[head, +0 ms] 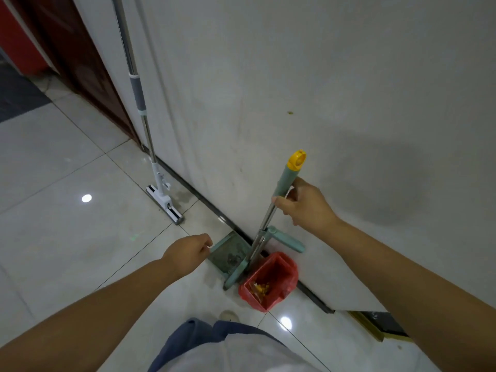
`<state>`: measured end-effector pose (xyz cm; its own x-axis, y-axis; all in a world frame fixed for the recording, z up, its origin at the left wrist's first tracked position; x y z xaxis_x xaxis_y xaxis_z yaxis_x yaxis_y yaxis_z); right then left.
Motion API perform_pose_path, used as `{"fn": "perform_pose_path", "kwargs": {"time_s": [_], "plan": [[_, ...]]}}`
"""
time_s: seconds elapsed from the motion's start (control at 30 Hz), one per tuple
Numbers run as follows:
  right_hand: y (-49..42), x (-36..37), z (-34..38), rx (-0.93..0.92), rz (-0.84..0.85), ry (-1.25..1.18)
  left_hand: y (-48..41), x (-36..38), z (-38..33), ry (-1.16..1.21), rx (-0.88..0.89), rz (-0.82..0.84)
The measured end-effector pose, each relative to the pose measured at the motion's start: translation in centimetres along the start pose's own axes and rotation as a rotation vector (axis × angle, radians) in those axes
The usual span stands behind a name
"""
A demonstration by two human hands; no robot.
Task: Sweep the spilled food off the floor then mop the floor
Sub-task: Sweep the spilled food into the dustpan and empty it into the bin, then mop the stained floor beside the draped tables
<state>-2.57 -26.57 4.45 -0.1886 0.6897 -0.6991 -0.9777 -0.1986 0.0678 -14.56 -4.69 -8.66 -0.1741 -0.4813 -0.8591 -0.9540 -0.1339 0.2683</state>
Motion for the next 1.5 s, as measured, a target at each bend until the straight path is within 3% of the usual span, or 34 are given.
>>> {"fn": "perform_pose_path", "kwargs": {"time_s": [0.13,0.23,0.37,0.57,0.77,1.03,1.33,1.5], "plan": [[1.2,1.9,-3.7,0.258,-0.061,0.004,-0.4,-0.9,0.7,-0.009,-0.006,-0.001],[2.5,4.3,-4.6,0.366,0.023,0.034,-0.7,-2.1,1.9,-0.005,-0.021,-0.019],[2.1,8.7,-1.8,0.236,0.182,0.138,-1.2,-4.4,4.5,0.010,-0.071,-0.076],[-3.5,15.7,6.8,0.019,0.279,0.258,-3.0,-10.4,10.8,0.008,-0.112,-0.185],[-12.0,23.5,17.7,-0.065,0.288,0.232,-5.9,-18.8,20.6,0.001,-0.196,-0.290],[-22.7,30.3,30.8,-0.325,0.184,0.406,-9.2,-26.6,31.3,0.057,-0.346,-0.389],[-33.7,36.3,37.3,-0.804,0.264,0.742,-13.0,-27.4,35.5,0.162,-0.515,-0.394],[-39.2,39.3,38.0,-1.201,0.334,1.199,-15.1,-28.3,36.5,0.183,-0.639,-0.438]]}}
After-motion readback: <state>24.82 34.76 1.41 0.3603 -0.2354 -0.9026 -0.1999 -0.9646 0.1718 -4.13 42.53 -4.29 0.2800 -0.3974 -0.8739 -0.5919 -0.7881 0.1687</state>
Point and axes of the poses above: each hand's wrist, its own y-axis away from the middle knuckle, its own x-axis out of the palm, z = x × y, the point moved 5 cm from there along -y, towards the middle knuckle, and after that the axes turned 12 degrees about -z, right-handed, at the moved point
